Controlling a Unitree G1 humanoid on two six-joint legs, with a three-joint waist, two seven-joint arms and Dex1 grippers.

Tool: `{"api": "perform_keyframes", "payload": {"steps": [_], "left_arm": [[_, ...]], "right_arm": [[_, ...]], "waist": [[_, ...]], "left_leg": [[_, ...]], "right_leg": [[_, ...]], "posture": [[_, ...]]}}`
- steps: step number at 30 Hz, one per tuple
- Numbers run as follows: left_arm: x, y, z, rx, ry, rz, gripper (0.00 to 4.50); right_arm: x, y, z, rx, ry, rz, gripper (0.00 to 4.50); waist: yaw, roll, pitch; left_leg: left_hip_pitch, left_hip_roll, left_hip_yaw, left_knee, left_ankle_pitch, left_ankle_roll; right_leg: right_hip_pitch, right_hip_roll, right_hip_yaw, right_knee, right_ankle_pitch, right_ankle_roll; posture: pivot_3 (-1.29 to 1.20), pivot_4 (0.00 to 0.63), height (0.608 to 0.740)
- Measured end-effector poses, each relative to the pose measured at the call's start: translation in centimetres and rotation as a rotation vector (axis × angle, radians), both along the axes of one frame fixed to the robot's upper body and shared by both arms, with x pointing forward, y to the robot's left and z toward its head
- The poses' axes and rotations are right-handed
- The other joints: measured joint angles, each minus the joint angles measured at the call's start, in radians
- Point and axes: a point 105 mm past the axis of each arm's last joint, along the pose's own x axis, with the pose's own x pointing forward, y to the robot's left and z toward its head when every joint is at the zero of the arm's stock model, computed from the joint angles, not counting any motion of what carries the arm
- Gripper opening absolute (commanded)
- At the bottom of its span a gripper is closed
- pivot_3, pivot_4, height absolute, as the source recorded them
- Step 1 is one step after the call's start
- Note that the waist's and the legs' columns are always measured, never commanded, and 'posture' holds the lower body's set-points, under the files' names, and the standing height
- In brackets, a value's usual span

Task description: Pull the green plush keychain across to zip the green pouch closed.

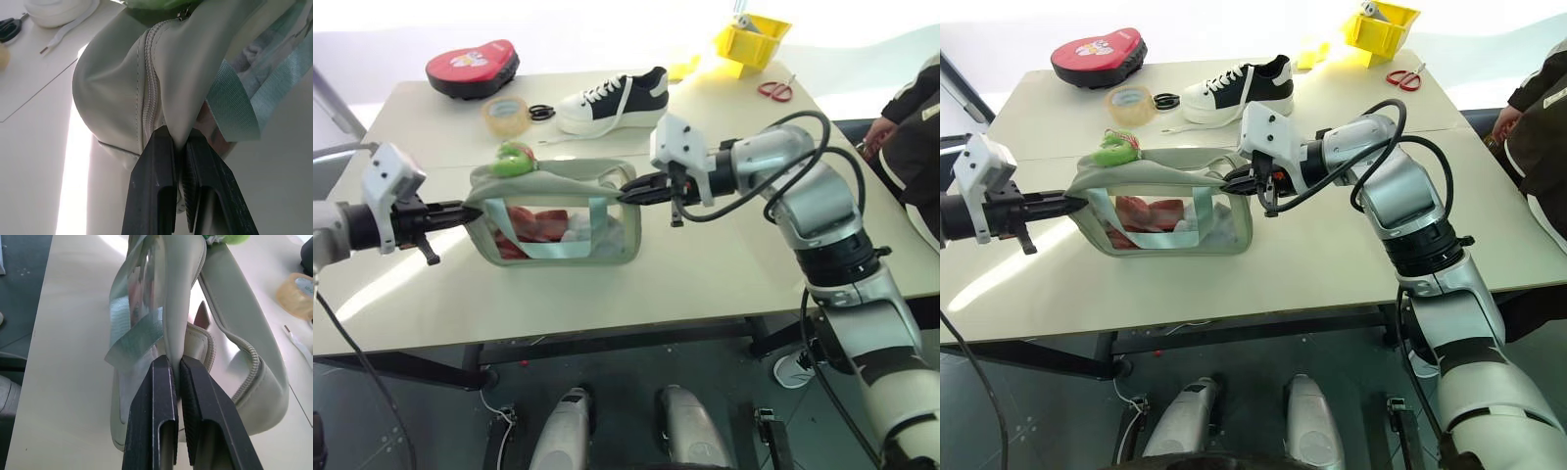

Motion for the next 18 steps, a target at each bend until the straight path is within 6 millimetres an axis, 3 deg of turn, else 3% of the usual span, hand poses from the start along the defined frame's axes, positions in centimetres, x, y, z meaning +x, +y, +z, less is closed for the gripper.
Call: {"api": "perform_keyframes", "payload": {"steps": [6, 9, 11, 13, 15, 18], "left_arm": [[0.0, 0.0, -0.3, 0.009, 0.011, -0.003, 0.0], [-0.1, 0.0, -0.4, 0.01, 0.02, -0.006, 0.0], [-0.1, 0.1, -0.4, 0.015, 0.02, -0.004, 0.0], [-0.1, 0.1, -0.4, 0.019, 0.019, -0.001, 0.0], [-0.1, 0.1, -0.4, 0.019, 0.02, -0.003, 0.0], [-0.1, 0.1, -0.4, 0.019, 0.019, -0.007, 0.0]], "right_arm": [[0.5, -0.4, 0.1, -0.007, -0.008, -0.012, 4.11], [1.1, -0.3, 1.3, 0.007, -0.011, -0.022, 4.11], [1.2, 0.8, 3.9, 0.073, -0.047, -0.009, 4.11], [0.7, 2.8, 6.5, 0.151, -0.092, 0.028, 4.11], [-0.3, 5.0, 7.7, 0.199, -0.117, 0.086, 4.11], [-1.3, 8.6, 7.1, 0.235, -0.116, 0.16, 4.11]], "waist": [[0.0, 0.0, 0.0], [-0.002, 0.0, 0.0], [-0.005, 0.0, 0.0], [-0.009, 0.0, 0.0], [-0.011, 0.0, 0.0], [-0.014, 0.0, 0.0]], "left_leg": [[0.0, 0.0, 0.0, 0.0, 0.0, 0.0], [0.0, 0.0, 0.0, 0.0, 0.0, 0.0], [0.0, 0.0, 0.0, -0.001, 0.0, 0.0], [0.0, 0.001, 0.0, -0.001, 0.0, 0.0], [0.0, 0.001, -0.001, -0.001, 0.0, 0.0], [0.0, 0.001, -0.001, -0.001, 0.0, 0.0]], "right_leg": [[0.0, 0.0, 0.0, 0.0, 0.0, 0.0], [0.0, 0.0, 0.0, 0.0, 0.0, 0.0], [-0.001, 0.0, 0.0, 0.001, 0.0, 0.0], [-0.001, 0.001, 0.0, 0.001, 0.0, 0.0], [-0.001, 0.001, 0.0, 0.001, 0.0, 0.0], [-0.001, 0.001, 0.0, 0.001, 0.0, 0.0]], "posture": [[0.0, 0.15, 0.74], [0.0, 0.15, 0.74], [0.0, 0.15, 0.74], [0.0, 0.15, 0.74], [0.0, 0.15, 0.74], [0.0, 0.15, 0.74]]}}
